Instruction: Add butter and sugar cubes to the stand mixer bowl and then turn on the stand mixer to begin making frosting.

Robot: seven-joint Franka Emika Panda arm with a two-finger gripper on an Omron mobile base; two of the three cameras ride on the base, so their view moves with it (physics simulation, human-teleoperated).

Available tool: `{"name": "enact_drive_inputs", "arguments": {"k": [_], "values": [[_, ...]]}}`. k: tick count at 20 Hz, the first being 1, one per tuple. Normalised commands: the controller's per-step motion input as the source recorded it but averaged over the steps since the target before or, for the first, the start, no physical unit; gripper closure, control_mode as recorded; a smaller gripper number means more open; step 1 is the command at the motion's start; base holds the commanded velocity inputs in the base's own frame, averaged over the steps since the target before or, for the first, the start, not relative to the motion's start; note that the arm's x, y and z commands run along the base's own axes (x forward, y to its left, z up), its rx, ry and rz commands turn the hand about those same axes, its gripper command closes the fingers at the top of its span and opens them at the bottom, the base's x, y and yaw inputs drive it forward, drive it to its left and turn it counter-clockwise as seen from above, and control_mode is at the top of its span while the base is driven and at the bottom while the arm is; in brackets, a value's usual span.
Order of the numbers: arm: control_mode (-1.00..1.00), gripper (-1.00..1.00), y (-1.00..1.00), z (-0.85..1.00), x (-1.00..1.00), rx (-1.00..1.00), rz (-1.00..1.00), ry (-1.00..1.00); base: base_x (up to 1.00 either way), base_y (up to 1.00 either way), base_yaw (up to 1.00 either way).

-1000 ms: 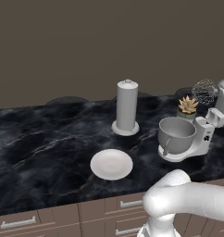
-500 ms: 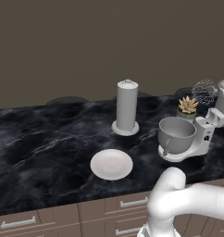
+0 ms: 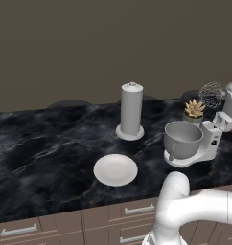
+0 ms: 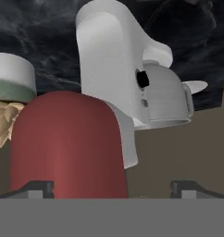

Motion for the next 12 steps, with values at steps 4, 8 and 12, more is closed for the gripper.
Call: {"name": "enact_drive_inputs", "arguments": {"k": [4,8,12], "values": [[-1.0,-1.0,0.12,-0.01,0.28,0.0,-0.07,0.0,0.0,0.0,0.0],[-1.0,-1.0,0.08,0.0,0.31,0.0,-0.06,0.0,0.0,0.0,0.0],[-1.0,-1.0,0.18,0.03,0.18,0.0,-0.02,0.0,0.0,0.0,0.0]]}}
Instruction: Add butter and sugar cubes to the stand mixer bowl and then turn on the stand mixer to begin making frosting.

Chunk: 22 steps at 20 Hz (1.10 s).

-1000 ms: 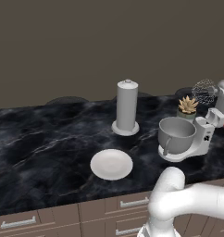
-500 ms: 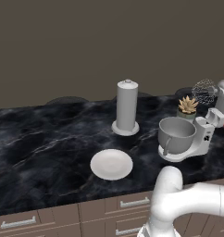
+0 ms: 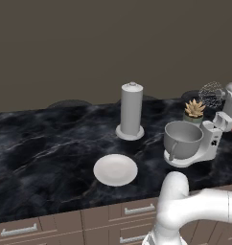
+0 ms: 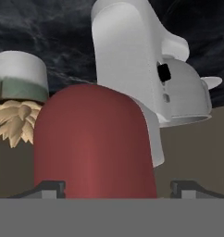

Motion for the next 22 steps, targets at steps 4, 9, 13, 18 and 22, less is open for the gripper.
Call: {"name": "enact_drive_inputs", "arguments": {"k": [4,9,13,18,22], "values": [[-1.0,-1.0,0.52,0.28,0.0,-0.03,0.0,0.0,0.0,0.0,0.0],[-1.0,-1.0,0.81,0.47,0.0,-0.11,0.0,0.0,0.0,0.0,0.0],[-1.0,-1.0,0.78,0.45,0.0,-0.14,0.0,0.06,0.0,0.0,0.0],[-1.0,-1.0,0.85,0.16,0.0,-0.14,0.0,0.13,0.0,0.0,0.0],[-1.0,-1.0,0.76,0.0,0.0,-0.14,0.0,0.15,0.0,0.0,0.0]]}}
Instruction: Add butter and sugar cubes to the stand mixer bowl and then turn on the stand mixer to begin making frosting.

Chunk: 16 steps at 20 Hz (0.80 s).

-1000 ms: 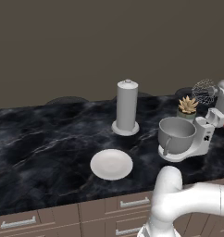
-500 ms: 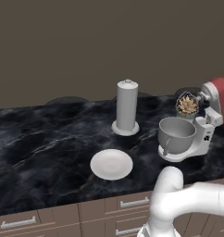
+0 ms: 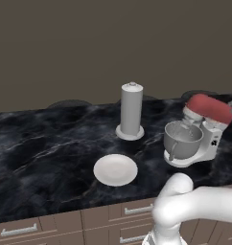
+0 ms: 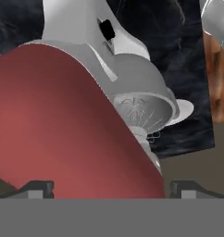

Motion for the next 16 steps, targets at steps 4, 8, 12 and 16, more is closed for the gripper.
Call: {"name": "enact_drive_inputs", "arguments": {"k": [4,8,12,16], "values": [[-1.0,-1.0,0.58,-0.01,0.01,-0.12,0.0,0.17,0.0,0.0,0.0],[-1.0,-1.0,0.33,0.05,-0.1,-0.06,0.0,0.05,0.0,0.0,0.0],[-1.0,-1.0,0.19,0.24,-0.59,-0.02,0.0,-0.09,0.0,0.0,0.0],[-1.0,-1.0,0.14,0.02,-0.93,0.0,-0.02,-0.27,0.0,0.0,0.0]]}}
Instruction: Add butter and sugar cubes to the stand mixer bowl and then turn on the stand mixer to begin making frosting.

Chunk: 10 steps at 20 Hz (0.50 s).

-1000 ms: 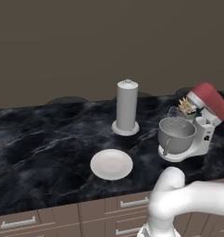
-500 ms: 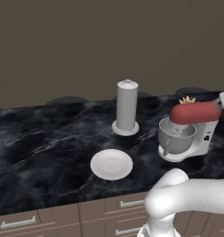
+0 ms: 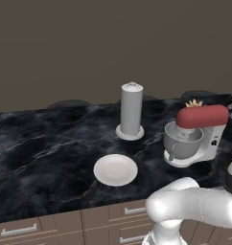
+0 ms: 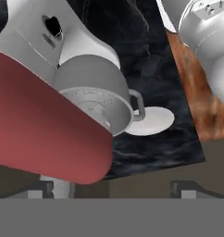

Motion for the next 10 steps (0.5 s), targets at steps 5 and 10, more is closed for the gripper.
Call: {"name": "enact_drive_inputs", "arguments": {"k": [5,10], "values": [[-1.0,-1.0,0.15,-0.05,-1.0,0.0,-0.03,-0.35,0.0,0.0,0.0],[-1.0,-1.0,0.28,-0.27,-0.67,0.0,-0.04,-0.33,0.0,0.0,0.0]]}}
